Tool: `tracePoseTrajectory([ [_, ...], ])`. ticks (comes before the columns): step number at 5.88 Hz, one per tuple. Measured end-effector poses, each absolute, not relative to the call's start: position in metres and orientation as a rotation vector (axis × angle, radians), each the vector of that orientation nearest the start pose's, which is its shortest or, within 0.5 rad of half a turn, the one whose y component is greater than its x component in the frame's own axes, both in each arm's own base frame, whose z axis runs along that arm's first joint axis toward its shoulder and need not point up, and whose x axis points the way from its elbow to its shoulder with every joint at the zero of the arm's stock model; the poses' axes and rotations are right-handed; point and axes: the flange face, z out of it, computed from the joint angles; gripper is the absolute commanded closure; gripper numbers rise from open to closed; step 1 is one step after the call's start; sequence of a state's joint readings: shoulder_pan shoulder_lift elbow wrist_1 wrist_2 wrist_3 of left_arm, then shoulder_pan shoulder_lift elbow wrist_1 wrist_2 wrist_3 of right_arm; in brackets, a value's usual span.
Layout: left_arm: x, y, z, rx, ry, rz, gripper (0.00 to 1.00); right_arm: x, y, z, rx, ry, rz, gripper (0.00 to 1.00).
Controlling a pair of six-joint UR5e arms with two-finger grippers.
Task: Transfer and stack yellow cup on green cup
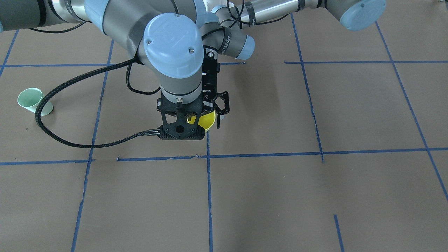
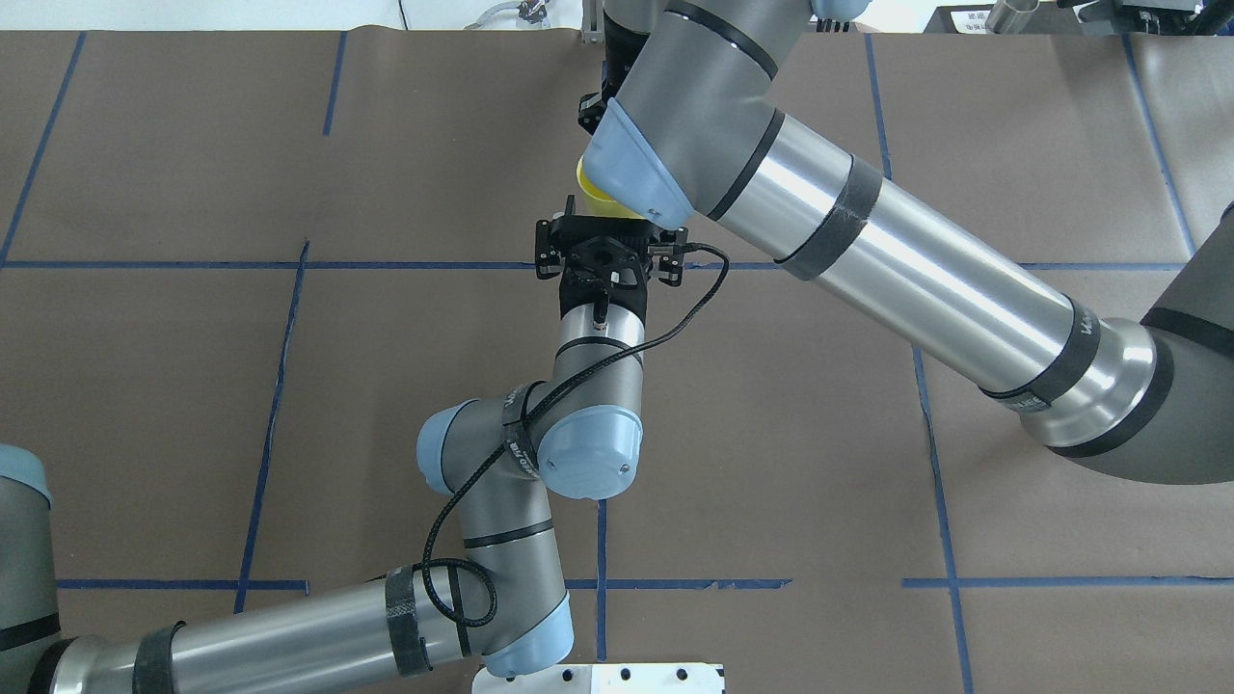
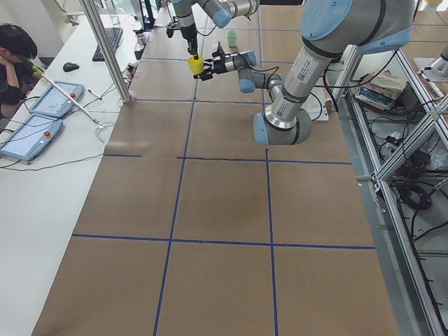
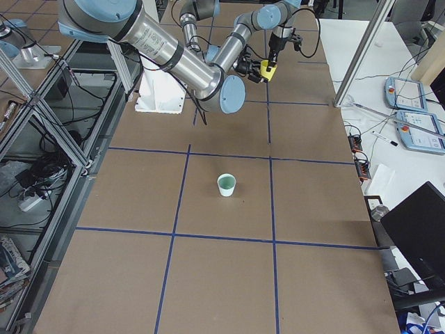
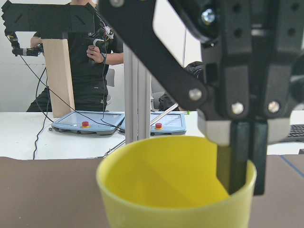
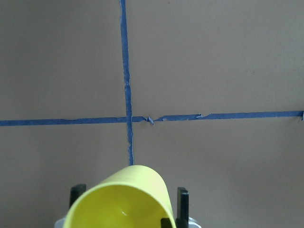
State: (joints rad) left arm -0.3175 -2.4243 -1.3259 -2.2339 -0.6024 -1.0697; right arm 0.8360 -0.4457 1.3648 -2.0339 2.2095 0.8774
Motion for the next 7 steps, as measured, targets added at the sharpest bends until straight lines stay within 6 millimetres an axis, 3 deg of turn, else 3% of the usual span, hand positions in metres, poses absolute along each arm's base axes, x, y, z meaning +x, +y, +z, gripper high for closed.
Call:
tracePoseTrajectory([
  [1,0.623,-0.431,0.145,1.213,0.724,-0.456,0.0,-0.42,-0.616,0.042,-0.145,-0.797,0.01,1.0],
  [3,0.624,-0.429,0.165,1.215,0.686,-0.417,0.0,-0.347,-0.645,-0.009,-0.12,-0.903,0.066,1.0],
  [4,0.622,-0.43,0.171,1.23,0.649,-0.372,0.0,-0.327,-0.654,-0.01,-0.119,-0.919,0.083,1.0],
  [5,0.614,-0.439,0.178,1.222,0.633,-0.329,0.0,-0.316,-0.657,0.007,-0.119,-0.916,0.094,1.0],
  [6,0.595,-0.464,0.185,1.185,0.648,-0.301,0.0,-0.301,-0.653,0.035,-0.112,-0.913,0.104,1.0],
  [7,0.56,-0.501,0.192,1.131,0.681,-0.282,0.0,-0.285,-0.641,0.071,-0.099,-0.911,0.095,1.0],
])
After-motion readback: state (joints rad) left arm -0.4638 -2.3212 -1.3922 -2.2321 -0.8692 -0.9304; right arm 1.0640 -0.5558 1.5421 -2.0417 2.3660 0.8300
